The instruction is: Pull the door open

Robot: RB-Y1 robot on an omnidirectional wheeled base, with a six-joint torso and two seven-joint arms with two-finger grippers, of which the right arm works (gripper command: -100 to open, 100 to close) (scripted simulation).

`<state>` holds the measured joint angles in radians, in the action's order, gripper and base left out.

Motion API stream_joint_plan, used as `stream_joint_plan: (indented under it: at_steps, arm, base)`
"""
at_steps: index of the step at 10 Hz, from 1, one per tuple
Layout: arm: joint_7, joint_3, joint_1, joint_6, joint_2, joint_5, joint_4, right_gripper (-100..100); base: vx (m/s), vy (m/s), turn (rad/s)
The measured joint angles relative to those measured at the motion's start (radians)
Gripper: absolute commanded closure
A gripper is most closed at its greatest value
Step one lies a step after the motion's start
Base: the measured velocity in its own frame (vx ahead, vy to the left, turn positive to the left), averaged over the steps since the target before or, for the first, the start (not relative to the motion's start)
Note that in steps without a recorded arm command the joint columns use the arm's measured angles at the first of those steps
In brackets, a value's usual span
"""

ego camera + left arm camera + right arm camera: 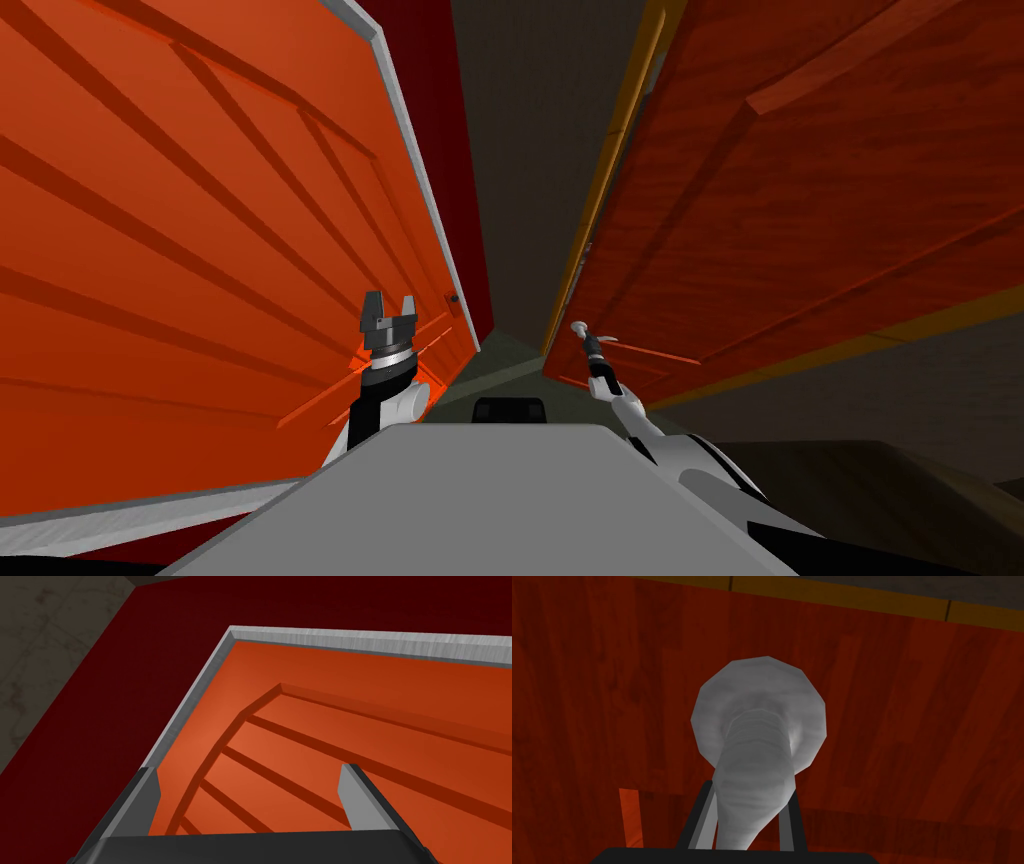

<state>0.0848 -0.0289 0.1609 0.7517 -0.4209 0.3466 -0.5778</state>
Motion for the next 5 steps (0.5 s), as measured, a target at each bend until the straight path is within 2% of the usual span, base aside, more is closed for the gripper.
stream_joint_plan:
  at_steps: [2, 5]
  arm:
    - [0.016, -0.014, -0.005, 0.006, -0.01, -0.006, -0.012, 100]
    - [0.049, -0.051, -0.019, 0.021, -0.026, -0.021, -0.02, 100]
  base:
    - [-0.207, -0.039, 0.093]
    - [-0.219, -0.074, 0.123]
